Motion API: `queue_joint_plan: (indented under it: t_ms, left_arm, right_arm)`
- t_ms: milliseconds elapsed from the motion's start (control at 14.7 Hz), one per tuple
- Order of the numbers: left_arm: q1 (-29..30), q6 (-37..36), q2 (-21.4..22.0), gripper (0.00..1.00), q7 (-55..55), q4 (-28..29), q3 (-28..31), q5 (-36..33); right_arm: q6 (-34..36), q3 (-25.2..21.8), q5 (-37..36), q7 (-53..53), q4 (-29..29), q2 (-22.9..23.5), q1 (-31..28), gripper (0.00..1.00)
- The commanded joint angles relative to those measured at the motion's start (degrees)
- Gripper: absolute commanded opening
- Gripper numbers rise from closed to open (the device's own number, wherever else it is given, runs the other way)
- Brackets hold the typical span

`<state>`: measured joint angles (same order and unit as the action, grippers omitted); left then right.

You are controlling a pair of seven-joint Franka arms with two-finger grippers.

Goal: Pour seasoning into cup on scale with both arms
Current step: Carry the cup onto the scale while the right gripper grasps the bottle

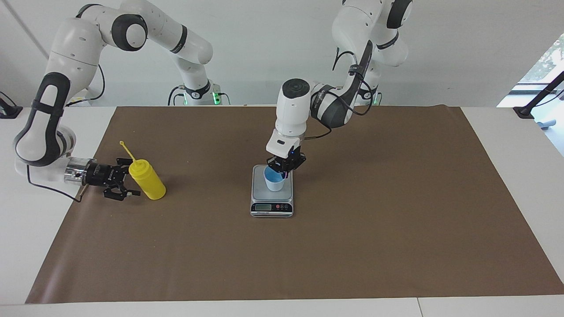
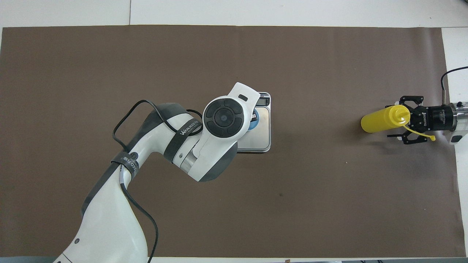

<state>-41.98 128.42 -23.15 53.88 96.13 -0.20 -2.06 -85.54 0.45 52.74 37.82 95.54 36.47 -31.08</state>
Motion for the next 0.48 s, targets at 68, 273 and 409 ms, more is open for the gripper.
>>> queue_joint_plan:
  t_ms: [68,273,409]
  left_arm:
    - [-1.4,-1.0,1.1,1.00,0.6,1.4,0.9,-1.5]
    - [-0.4,-1.5,5.1,1.00,0.5,1.7,0.8,-1.5]
    - [1.0,-5.6,8.1,1.00,0.4,2.4,1.0,-1.5]
  right_arm:
    - [-2.9,0.2,2.5,-0.8,2.8,-1.7,1.2,1.00]
    - [-4.9,0.2,2.6,-1.0,4.0,-1.7,1.4,1.00]
    - [-5.1,0.2,2.8,-1.0,4.0,-1.7,2.2,1.00]
